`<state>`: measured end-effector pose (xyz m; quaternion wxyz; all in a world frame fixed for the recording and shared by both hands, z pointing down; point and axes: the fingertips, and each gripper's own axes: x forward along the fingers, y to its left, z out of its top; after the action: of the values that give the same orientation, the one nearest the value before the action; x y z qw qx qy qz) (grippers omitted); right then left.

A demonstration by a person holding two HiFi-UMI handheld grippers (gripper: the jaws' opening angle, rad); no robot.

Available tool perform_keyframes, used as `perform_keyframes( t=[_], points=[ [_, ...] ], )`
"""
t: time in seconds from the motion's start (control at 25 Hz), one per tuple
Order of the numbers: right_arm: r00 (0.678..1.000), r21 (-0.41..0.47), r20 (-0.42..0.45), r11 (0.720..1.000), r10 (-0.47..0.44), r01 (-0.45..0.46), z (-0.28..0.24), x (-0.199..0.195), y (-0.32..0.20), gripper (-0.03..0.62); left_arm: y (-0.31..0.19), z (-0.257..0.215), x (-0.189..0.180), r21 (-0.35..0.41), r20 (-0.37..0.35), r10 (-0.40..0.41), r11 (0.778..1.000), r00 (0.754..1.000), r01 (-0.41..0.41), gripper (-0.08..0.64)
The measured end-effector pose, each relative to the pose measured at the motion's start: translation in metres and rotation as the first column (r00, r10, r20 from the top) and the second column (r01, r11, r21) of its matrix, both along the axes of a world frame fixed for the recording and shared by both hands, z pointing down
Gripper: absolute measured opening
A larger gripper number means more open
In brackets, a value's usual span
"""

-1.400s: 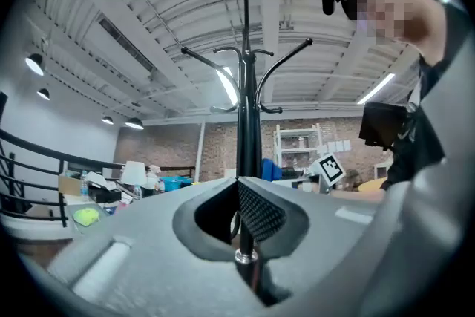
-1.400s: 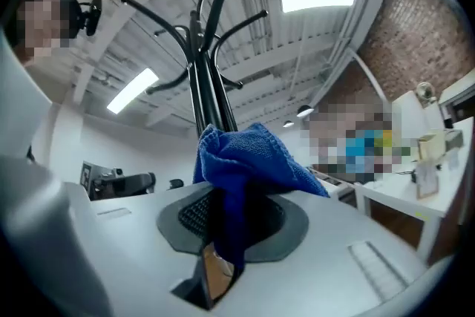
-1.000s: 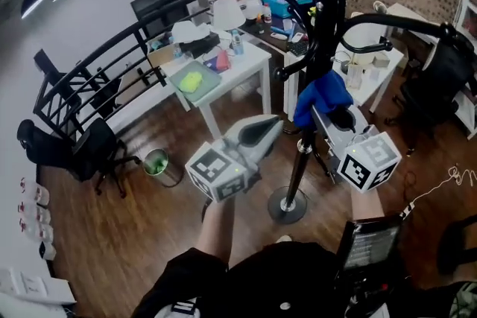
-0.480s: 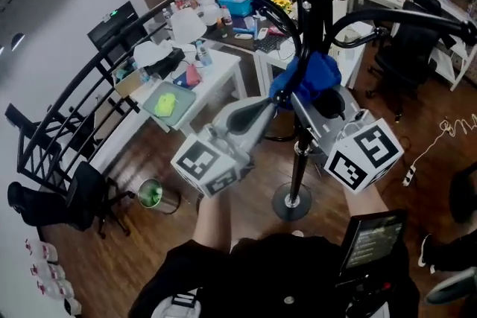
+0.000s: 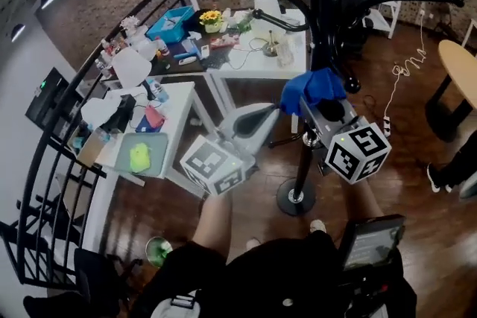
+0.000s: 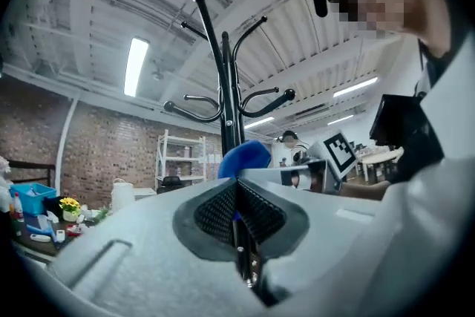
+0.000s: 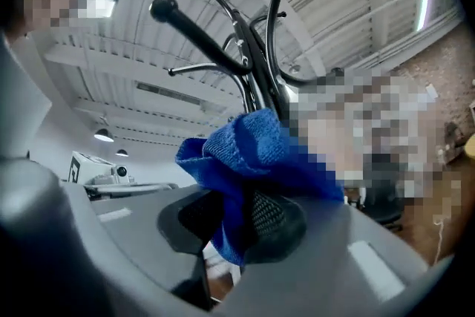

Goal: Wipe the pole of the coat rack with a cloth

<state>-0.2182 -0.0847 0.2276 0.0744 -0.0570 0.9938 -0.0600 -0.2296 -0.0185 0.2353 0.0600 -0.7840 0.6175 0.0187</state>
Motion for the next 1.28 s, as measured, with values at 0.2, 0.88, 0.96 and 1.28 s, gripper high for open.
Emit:
perform_keyframes(
  t=[0.2, 0.88, 0.96, 1.28],
  points=[
    [0.944, -0.123, -0.244, 0.958, 0.222, -0.257, 0.135, 0.012, -0.015, 0.067, 0.007, 0.022, -0.004, -0.047, -0.038, 0.146, 0.988, 0.989, -0.148, 0.002],
    [0.950, -0.013, -0.107, 0.955, 0.292, -0.295, 0.042, 0.025, -0.021, 0.069, -0.020, 0.033, 0.006, -0.114, 0.008, 0.175, 0.978, 0.985, -0.173, 0.002],
    [0.931, 0.140, -0.129, 0.936, 0.342, -0.324, 0.007, 0.017, -0.018, 0.070, -0.021, 0.029, 0.008, -0.101, 0.010, 0.179, 0.979, 0.984, -0.177, 0.002],
    [0.919, 0.237, 0.000, 0.893, 0.393, -0.382, -0.069, 0.024, -0.012, 0.071, -0.032, 0.013, 0.015, -0.093, 0.069, 0.189, 0.979, 0.980, -0.182, 0.002]
  ],
)
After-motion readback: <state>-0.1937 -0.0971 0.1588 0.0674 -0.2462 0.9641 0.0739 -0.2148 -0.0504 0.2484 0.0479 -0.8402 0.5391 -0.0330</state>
